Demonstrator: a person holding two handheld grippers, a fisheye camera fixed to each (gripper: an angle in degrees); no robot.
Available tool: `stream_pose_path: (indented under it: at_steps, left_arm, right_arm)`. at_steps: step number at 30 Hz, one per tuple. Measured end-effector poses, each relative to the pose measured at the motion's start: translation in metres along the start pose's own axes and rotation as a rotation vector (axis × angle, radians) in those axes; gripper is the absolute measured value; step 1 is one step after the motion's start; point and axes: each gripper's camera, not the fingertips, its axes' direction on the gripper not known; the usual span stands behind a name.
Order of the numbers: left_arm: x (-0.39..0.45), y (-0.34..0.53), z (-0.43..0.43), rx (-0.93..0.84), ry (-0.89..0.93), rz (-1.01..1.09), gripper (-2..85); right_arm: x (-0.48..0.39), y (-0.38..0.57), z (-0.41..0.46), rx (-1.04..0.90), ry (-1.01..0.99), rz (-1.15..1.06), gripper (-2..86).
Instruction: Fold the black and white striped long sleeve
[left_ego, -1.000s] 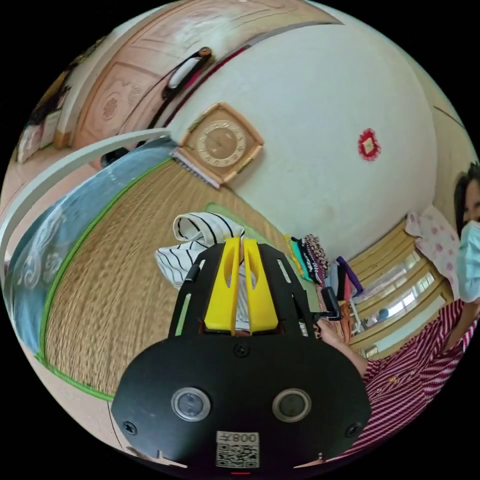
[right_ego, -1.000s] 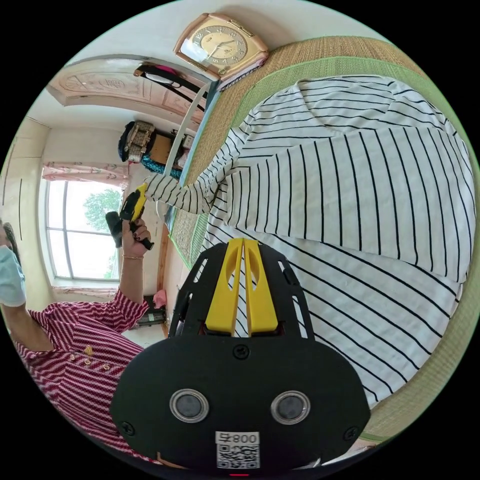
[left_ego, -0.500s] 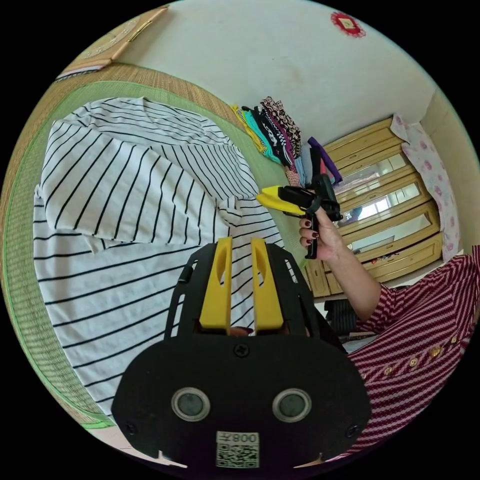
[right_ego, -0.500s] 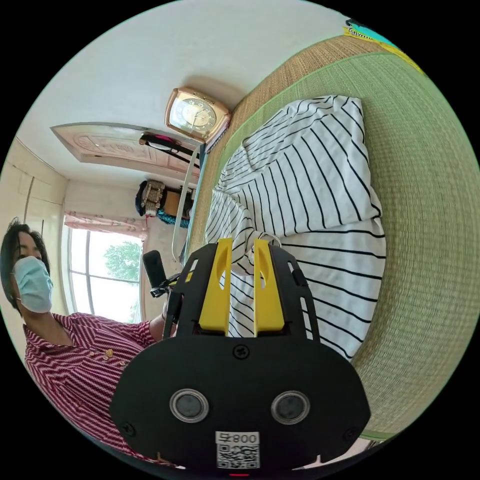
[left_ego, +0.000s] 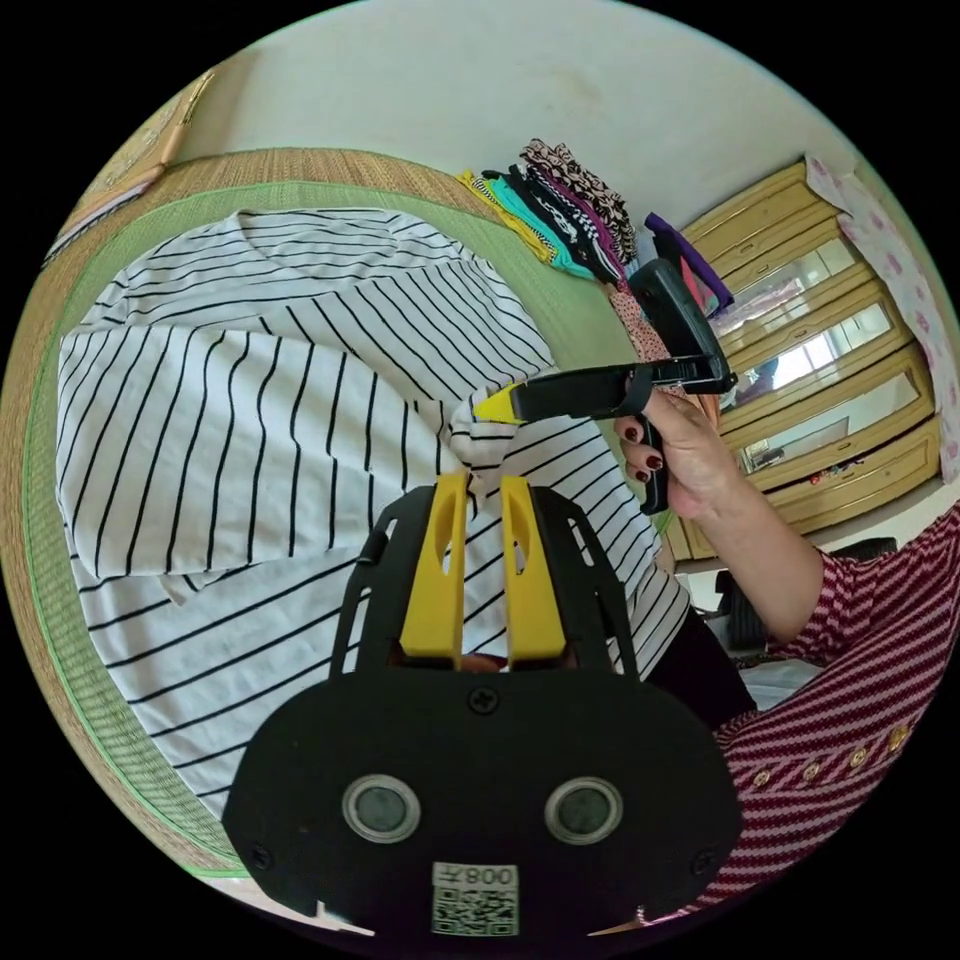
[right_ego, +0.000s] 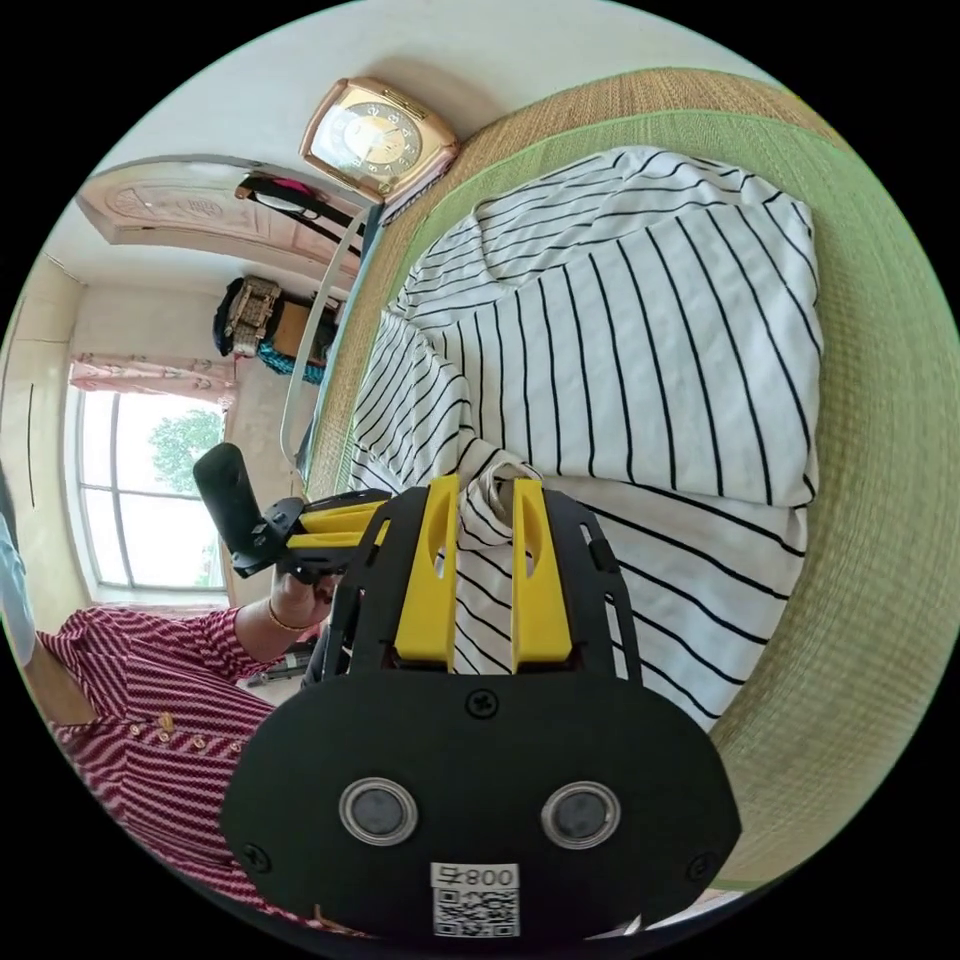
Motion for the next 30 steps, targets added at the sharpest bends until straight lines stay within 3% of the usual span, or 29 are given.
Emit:
stream_pose_path:
  at_steps: [3, 8, 12, 15, 23, 30]
  left_arm:
    - [0.011, 0.002, -0.004, 0.019, 0.004, 0.008, 6.2]
    - [0.042, 0.0, -0.015, 0.082, -0.015, 0.091, 6.8]
    - [0.062, -0.021, 0.006, 0.025, -0.077, 0.168, 6.8]
    - [0.072, -0.029, 0.033, -0.066, -0.104, 0.194, 3.1]
    - [0.088, -0.014, 0.041, -0.063, -0.112, 0.188, 0.7]
    - [0.093, -0.021, 0.041, -0.048, -0.112, 0.206, 0.6]
  right_arm:
    - [0.004, 0.004, -0.004, -0.017, -0.039, -0.007, 2.3]
    - [0.026, 0.024, -0.03, 0.015, -0.289, -0.007, 0.8]
    - [0.041, 0.035, -0.042, 0.031, -0.383, 0.02, 0.5]
    - [0.044, 0.037, -0.043, 0.009, -0.361, 0.032, 0.5]
    - [0.068, 0.053, -0.054, 0.049, -0.334, 0.1, 1.7]
    - [0.053, 0.036, -0.062, 0.066, -0.103, 0.073, 8.7]
